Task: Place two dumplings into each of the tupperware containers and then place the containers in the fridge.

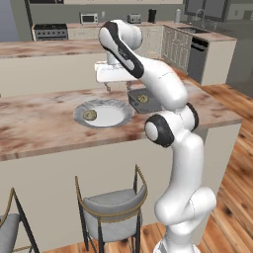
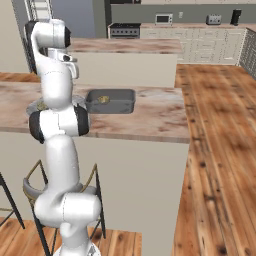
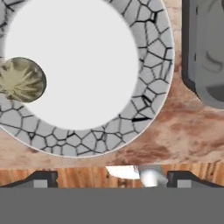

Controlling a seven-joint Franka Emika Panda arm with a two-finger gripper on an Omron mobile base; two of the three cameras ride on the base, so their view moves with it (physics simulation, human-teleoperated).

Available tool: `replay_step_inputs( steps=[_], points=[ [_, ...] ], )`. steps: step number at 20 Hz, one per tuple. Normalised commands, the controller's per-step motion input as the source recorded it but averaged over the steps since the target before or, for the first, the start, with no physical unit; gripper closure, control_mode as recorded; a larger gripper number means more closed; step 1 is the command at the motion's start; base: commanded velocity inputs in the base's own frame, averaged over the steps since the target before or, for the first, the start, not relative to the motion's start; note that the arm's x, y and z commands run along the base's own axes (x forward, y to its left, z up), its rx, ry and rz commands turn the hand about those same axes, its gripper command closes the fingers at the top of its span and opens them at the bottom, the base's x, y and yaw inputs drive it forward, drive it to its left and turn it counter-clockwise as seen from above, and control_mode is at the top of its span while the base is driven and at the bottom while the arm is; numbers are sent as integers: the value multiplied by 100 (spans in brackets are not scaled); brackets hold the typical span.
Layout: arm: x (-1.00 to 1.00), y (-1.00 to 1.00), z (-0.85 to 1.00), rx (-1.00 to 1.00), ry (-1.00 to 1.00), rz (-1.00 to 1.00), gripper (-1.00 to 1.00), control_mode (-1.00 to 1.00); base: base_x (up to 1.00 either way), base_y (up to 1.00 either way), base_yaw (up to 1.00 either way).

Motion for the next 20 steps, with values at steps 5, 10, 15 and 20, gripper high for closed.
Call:
replay_step_inputs(
  steps=[5,10,15,20],
  points=[
    [-67,99,-17,0,0,1,-100,-100,0,0,0],
    [-37,71,-60,0,-2,8,-100,-100,0,0,0],
    [0,4,-51,3,-27,11,-100,-100,0,0,0],
    [10,-1,-44,18,-36,8,-100,-100,0,0,0]
  ],
)
